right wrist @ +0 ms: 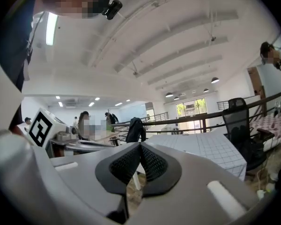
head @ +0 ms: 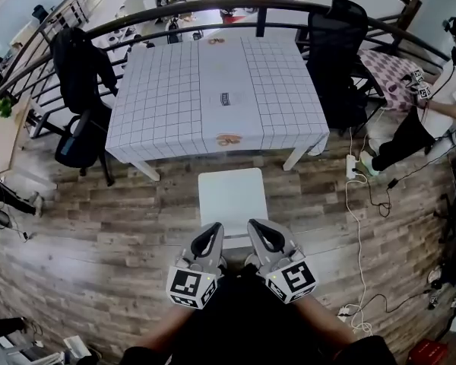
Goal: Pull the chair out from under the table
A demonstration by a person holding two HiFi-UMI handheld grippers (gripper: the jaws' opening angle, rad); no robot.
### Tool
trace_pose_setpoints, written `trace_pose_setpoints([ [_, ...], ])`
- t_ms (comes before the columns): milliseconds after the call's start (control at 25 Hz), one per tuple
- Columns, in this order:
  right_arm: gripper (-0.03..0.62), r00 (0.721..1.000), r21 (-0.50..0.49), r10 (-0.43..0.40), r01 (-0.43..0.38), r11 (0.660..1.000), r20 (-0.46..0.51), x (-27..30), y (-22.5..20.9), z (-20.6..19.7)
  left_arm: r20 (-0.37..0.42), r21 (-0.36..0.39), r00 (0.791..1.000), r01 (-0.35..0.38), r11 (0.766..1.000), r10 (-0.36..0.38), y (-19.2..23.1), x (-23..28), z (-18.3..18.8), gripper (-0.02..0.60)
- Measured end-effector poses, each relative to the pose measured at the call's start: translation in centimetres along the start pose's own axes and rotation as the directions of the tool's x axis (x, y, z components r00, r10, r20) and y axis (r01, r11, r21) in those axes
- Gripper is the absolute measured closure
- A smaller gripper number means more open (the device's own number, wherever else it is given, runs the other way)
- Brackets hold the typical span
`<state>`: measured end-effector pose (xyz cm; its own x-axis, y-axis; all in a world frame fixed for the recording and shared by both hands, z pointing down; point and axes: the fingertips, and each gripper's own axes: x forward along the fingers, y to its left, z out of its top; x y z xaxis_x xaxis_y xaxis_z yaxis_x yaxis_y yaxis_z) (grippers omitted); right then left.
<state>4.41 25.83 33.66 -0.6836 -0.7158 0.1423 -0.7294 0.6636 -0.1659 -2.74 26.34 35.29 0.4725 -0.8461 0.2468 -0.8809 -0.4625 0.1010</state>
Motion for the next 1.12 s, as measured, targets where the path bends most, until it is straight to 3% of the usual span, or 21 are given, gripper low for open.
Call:
trace_pose_setpoints([
  [80, 0.595, 0.998, -0.042, -0.042, 0.040, 0.998, -0.056, 2.4, 0.4, 0.6, 0.031, -0.023, 1.000, -0.004, 1.000, 0.004, 2.1, 0.0, 1.6, 0.571],
  [160, 0.595, 0.996, -0.062, -0.055, 0.051, 0.997, -0.064, 4.6, -0.1, -1.4, 0.040, -0.025, 0.999, 0.000, 1.000, 0.001, 3.8, 1.7, -0.4, 0.571],
  [280, 0.597, 0.998, -0.073, -0.056, 0.055, 0.996, -0.008, 6.1, -0.7, -3.2, 0.032, -0.044, 0.999, 0.016, 0.999, -0.014, 4.8, 3.8, -3.5, 0.571],
  [440, 0.597, 0.997, -0.120, -0.040, 0.048, 0.992, 0.068, 6.1, -0.7, -1.7, 0.068, -0.011, 0.998, 0.005, 1.000, -0.004, 4.4, 4.2, -2.4, 0.572],
  [640, 0.597, 0.993, -0.123, -0.053, 0.066, 0.990, 0.110, 2.0, 2.3, 0.9, 0.106, 0.046, 0.994, -0.016, 0.999, 0.011, 1.6, -0.3, 0.0, 0.572],
  [800, 0.597, 0.986, -0.160, -0.047, 0.073, 0.984, 0.159, -1.4, 3.3, 0.1, 0.134, 0.070, 0.990, -0.049, 0.996, 0.040, -0.7, -2.3, -1.5, 0.571],
  [960, 0.597, 0.987, -0.175, -0.046, 0.073, 0.982, 0.156, 2.5, 0.7, -3.5, 0.137, 0.065, 0.989, -0.067, 0.996, 0.057, 2.3, 1.6, -5.2, 0.571],
  [1120, 0.597, 0.991, -0.176, -0.069, 0.089, 0.980, 0.115, 5.9, 1.2, -1.9, 0.105, 0.016, 0.994, -0.044, 0.999, 0.042, 5.4, 2.2, -3.7, 0.571],
])
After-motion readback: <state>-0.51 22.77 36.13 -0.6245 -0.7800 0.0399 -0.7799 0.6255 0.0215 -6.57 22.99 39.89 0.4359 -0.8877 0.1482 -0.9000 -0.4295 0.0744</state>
